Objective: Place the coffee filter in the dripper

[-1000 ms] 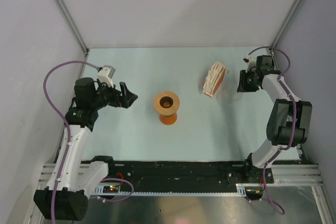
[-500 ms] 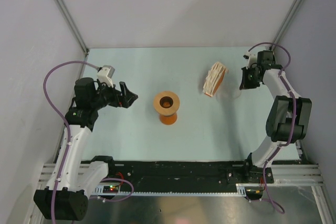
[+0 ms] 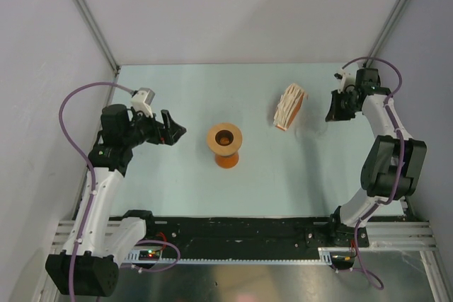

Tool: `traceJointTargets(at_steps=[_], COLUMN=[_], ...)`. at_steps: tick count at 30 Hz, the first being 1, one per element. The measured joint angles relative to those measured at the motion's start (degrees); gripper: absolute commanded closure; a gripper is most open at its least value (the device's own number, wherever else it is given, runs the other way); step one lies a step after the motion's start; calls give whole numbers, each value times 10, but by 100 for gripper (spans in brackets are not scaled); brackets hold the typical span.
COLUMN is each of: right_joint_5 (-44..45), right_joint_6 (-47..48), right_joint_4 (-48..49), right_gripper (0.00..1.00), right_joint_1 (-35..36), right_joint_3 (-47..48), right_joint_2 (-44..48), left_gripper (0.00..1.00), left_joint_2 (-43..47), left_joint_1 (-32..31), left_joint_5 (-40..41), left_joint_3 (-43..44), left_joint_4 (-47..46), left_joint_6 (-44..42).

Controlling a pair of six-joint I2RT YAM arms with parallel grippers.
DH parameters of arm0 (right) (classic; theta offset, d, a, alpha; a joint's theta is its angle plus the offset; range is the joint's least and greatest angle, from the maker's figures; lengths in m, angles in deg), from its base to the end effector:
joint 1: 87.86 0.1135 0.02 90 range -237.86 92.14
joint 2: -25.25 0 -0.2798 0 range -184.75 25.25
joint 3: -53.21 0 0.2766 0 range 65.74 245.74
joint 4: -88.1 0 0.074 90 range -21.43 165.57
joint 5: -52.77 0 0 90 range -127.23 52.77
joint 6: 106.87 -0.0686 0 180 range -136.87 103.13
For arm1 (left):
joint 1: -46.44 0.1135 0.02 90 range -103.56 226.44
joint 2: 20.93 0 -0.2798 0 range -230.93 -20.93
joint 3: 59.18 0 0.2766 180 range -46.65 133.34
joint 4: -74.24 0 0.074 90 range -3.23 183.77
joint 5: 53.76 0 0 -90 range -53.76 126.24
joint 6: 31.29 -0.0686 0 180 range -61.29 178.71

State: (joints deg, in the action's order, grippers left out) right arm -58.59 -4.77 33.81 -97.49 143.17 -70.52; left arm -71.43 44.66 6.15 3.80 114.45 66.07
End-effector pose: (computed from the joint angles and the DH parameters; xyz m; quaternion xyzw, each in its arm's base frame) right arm 0.3907 -0.0409 0.2443 -0.0683 0.9482 0.1281 0.2827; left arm 0.2289 -0.0415 0.3271 0.0938 0.8322 -0.2613 0.4800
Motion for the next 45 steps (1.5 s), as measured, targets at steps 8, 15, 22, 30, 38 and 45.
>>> traceJointTargets(at_steps=[8, 15, 22, 30, 38, 45], right_joint_5=[-14, -14, -12, -12, -12, -16], right_joint_6=[0, 4, 11, 16, 17, 17], right_joint_4=[-2, 1, 11, 11, -7, -12], right_gripper=[100, 100, 99, 87, 77, 78], right_joint_1=[-6, -17, -28, -39, -39, -38], right_joint_3=[0, 0, 2, 5, 5, 5], right_joint_2=[-15, -25, -34, -52, -60, -68], left_gripper=[0, 0, 0, 0, 0, 0], left_joint_2=[-4, -8, -17, -20, -23, -24], left_joint_1=[0, 0, 0, 0, 0, 0], left_joint_5=[0, 0, 0, 0, 1, 2], left_joint_3=[0, 0, 0, 0, 0, 0], left_joint_4=[0, 0, 0, 0, 0, 0], left_joint_6=[2, 2, 2, 2, 2, 2])
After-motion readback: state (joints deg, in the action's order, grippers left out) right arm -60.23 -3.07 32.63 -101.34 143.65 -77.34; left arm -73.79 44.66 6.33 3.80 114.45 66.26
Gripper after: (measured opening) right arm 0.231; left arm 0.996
